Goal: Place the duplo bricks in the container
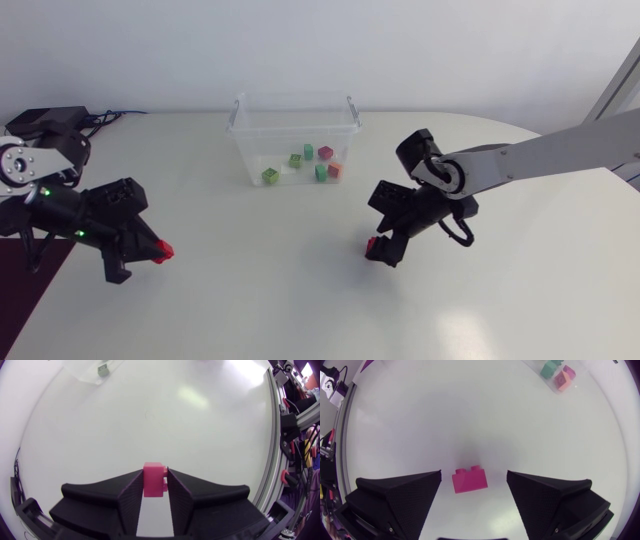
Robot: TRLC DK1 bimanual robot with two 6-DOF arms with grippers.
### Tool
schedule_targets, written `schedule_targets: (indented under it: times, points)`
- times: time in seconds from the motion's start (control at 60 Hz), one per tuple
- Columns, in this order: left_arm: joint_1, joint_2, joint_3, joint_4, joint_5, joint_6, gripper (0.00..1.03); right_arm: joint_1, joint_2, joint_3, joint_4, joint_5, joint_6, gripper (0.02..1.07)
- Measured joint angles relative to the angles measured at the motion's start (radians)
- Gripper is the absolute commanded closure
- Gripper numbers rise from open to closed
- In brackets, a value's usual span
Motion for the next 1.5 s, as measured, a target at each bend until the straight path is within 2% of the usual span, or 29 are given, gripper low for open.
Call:
schedule_targets:
  times: [0.083,0.2,0.333,0.417,0.517,0.767,1.2,1.217,1.267,1.283,1.317,1.333,1.35,1.383,1.5]
  points:
    - [-0.034,0.0,0.043,-0.002,0.004,-0.032,0.85,0.006,0.022,0.007,-0.009,0.002,-0.01,0.39]
    - [-0.076,0.01,0.118,-0.002,0.013,-0.074,0.85,0.007,0.049,0.007,-0.015,0.014,-0.021,0.68]
    - [-0.113,0.035,0.194,-0.002,0.034,-0.117,0.85,0.007,0.049,0.008,-0.023,0.015,-0.029,0.76]
    - [-0.135,0.055,0.24,0.008,0.048,-0.155,0.85,0.006,0.049,0.008,-0.03,0.016,-0.032,0.77]
    - [-0.155,0.076,0.284,0.067,0.058,-0.22,0.85,0.007,0.04,0.008,-0.038,0.016,-0.033,0.78]
    - [-0.198,0.177,0.453,0.141,0.065,-0.362,0.85,0.007,-0.056,0.026,-0.127,0.016,-0.027,0.78]
    - [-0.269,0.536,0.927,0.198,0.074,-0.601,0.83,0.033,-0.09,0.308,-0.192,0.016,0.109,0.78]
    - [-0.27,0.56,0.953,0.198,0.074,-0.618,0.81,0.033,-0.09,0.327,-0.192,0.016,0.119,0.78]
    - [-0.271,0.604,1.0,0.201,0.073,-0.65,0.6,0.033,-0.09,0.363,-0.192,0.016,0.135,0.77]
    - [-0.271,0.621,1.02,0.201,0.071,-0.663,0.57,0.033,-0.09,0.375,-0.192,0.016,0.142,0.77]
    - [-0.271,0.652,1.053,0.205,0.07,-0.684,0.31,0.033,-0.09,0.402,-0.192,0.016,0.157,0.77]
    - [-0.271,0.669,1.071,0.204,0.065,-0.698,0.28,0.033,-0.09,0.414,-0.191,0.016,0.163,0.77]
    - [-0.271,0.681,1.084,0.205,0.062,-0.703,0.1,0.033,-0.09,0.427,-0.189,0.016,0.172,0.77]
    - [-0.271,0.709,1.114,0.205,0.056,-0.724,0.03,0.033,-0.09,0.446,-0.184,0.017,0.184,0.77]
    - [-0.272,0.766,1.162,0.209,0.049,-0.771,0.03,0.033,-0.089,0.502,-0.147,0.018,0.228,0.77]
